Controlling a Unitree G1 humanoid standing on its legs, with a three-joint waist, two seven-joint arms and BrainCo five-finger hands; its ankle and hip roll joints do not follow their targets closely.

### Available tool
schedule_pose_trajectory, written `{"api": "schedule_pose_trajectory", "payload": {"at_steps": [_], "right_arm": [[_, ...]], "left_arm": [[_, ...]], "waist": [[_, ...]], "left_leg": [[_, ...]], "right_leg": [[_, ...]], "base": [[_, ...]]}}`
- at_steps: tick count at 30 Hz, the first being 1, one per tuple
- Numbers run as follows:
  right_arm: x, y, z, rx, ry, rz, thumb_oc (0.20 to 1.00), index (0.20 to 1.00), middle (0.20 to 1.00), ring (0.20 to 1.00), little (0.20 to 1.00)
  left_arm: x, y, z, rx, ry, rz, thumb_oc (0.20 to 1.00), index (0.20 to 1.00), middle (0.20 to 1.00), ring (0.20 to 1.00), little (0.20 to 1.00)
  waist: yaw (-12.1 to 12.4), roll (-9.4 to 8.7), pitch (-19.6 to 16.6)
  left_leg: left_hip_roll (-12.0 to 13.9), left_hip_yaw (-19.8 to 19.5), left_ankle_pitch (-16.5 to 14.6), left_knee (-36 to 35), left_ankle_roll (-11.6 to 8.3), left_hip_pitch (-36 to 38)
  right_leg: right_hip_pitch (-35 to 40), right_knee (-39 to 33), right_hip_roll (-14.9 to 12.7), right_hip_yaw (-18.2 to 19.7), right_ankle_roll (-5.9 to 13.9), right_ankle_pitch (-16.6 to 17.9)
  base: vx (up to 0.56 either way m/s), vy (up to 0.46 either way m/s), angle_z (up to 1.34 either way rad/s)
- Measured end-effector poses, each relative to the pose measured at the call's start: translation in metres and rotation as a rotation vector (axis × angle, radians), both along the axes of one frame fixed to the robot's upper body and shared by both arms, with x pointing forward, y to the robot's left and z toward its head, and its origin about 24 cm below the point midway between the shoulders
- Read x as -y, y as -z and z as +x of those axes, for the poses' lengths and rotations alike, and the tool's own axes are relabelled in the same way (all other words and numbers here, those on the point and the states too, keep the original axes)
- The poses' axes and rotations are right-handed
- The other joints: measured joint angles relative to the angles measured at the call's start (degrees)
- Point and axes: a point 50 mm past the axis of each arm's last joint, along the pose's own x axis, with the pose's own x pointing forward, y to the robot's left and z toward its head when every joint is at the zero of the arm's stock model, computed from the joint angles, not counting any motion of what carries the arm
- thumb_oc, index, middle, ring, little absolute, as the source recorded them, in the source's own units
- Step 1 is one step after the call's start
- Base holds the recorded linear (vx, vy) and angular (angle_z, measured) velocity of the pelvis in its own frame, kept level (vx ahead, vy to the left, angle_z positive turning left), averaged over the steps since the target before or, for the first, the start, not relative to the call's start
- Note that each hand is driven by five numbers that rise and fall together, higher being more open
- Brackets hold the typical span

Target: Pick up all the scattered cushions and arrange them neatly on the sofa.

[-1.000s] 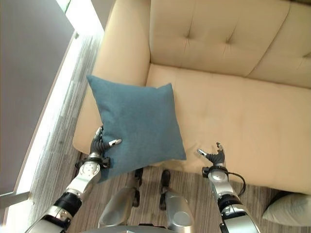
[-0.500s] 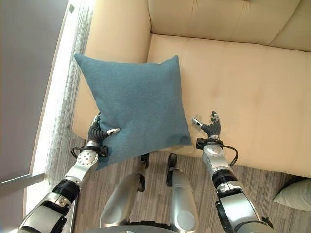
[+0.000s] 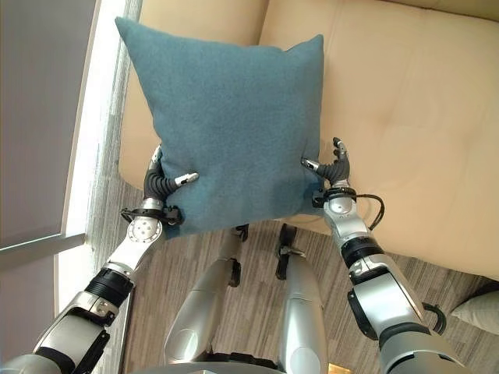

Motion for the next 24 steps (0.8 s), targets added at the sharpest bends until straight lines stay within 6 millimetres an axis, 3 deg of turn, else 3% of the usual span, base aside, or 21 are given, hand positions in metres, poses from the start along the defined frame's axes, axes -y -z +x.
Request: {"api": "schedule_pose_trajectory", "payload": {"at_steps": [2,3,4,5,8,13,16,18,24], "right_arm": [[-0.007,0.0,0.0,0.016,-0.003,0.037,1.0,1.0,1.0,1.0,1.0],[-0.008,0.0,0.0,0.019,-0.005,0.043,0.633,0.633,0.633,0.633,0.633],[-0.027,-0.001,0.001,0.035,-0.048,0.112,0.479,0.479,0.479,0.479,0.479],[-0.042,-0.001,-0.001,0.059,-0.081,0.188,0.2,0.2,0.2,0.2,0.2],[-0.042,0.004,-0.008,0.065,-0.086,0.247,0.2,0.2,0.2,0.2,0.2],[-0.043,0.02,-0.025,0.052,-0.095,0.282,0.2,0.2,0.2,0.2,0.2],[-0.048,0.045,-0.049,0.009,-0.099,0.361,0.2,0.2,0.2,0.2,0.2],[-0.042,0.072,-0.085,-0.045,-0.088,0.415,0.2,0.2,0.2,0.2,0.2],[-0.03,0.079,-0.107,-0.053,-0.082,0.397,0.2,0.2,0.2,0.2,0.2]], "left_arm": [[0.0,-0.004,0.002,0.015,-0.016,-0.008,1.0,1.0,1.0,1.0,1.0],[0.003,-0.004,0.002,0.016,-0.013,-0.017,1.0,1.0,1.0,1.0,1.0],[0.004,-0.004,0.002,0.017,-0.025,-0.026,0.912,0.912,0.912,0.912,0.912],[0.004,-0.006,0.003,0.024,-0.029,-0.03,0.2,0.2,0.2,0.2,0.2],[-0.001,-0.004,0.003,0.007,-0.054,-0.087,0.2,0.2,0.2,0.2,0.2],[-0.003,0.005,-0.001,-0.022,-0.062,-0.095,0.2,0.2,0.2,0.2,0.2],[-0.01,0.04,-0.026,-0.133,-0.085,-0.106,0.2,0.2,0.2,0.2,0.2],[-0.016,0.07,-0.06,-0.242,-0.082,-0.124,0.2,0.2,0.2,0.2,0.2],[-0.015,0.076,-0.073,-0.27,-0.026,-0.125,0.2,0.2,0.2,0.2,0.2]], "waist": [[-0.5,-0.19,0.1],[-0.7,-0.2,0.1],[-1.0,-0.41,0.0],[-1.5,-0.44,0.0],[-1.7,-0.57,-0.1],[-2.1,-2.68,-1.8],[-3.0,-3.7,-2.5],[-3.0,-4.97,-4.8],[-3.8,-5.99,-9.0]], "left_leg": [[-0.2,-0.1,0.0,0.2,0.04,-0.2],[-0.2,-0.2,-0.3,0.2,0.21,-0.1],[-0.3,-0.2,0.0,0.1,0.04,0.1],[-0.3,-0.1,0.2,0.0,0.09,0.5],[-0.3,0.1,-1.9,0.6,0.02,4.1],[-0.6,0.2,-1.5,0.2,1.08,7.5],[-0.5,0.3,-2.4,-1.8,0.87,15.3],[-0.1,1.6,-4.0,-2.7,1.16,22.0],[0.8,3.0,-4.4,-4.4,1.03,26.5]], "right_leg": [[-0.1,0.1,-0.3,0.0,0.09,-0.1],[0.0,0.0,-0.3,0.1,0.37,-0.3],[0.2,0.1,-0.2,0.1,0.29,-0.1],[0.3,0.4,-0.5,0.1,0.26,-0.1],[4.9,-1.6,-0.5,0.2,0.47,0.4],[9.1,-3.3,-0.3,0.5,1.38,0.5],[17.1,-6.1,0.0,0.7,2.23,0.0],[24.1,-9.3,0.8,2.1,2.81,-0.3],[28.1,-11.3,1.8,3.2,2.89,-0.3]], "base": [[0.06,0.009,0.04],[0.0,0.0,0.0],[-0.07,0.056,0.01],[0.04,0.046,0.0],[0.05,0.055,-0.06],[0.07,0.008,-0.01],[0.16,0.012,-0.05],[0.16,-0.002,-0.26],[0.07,-0.011,-0.17]]}}
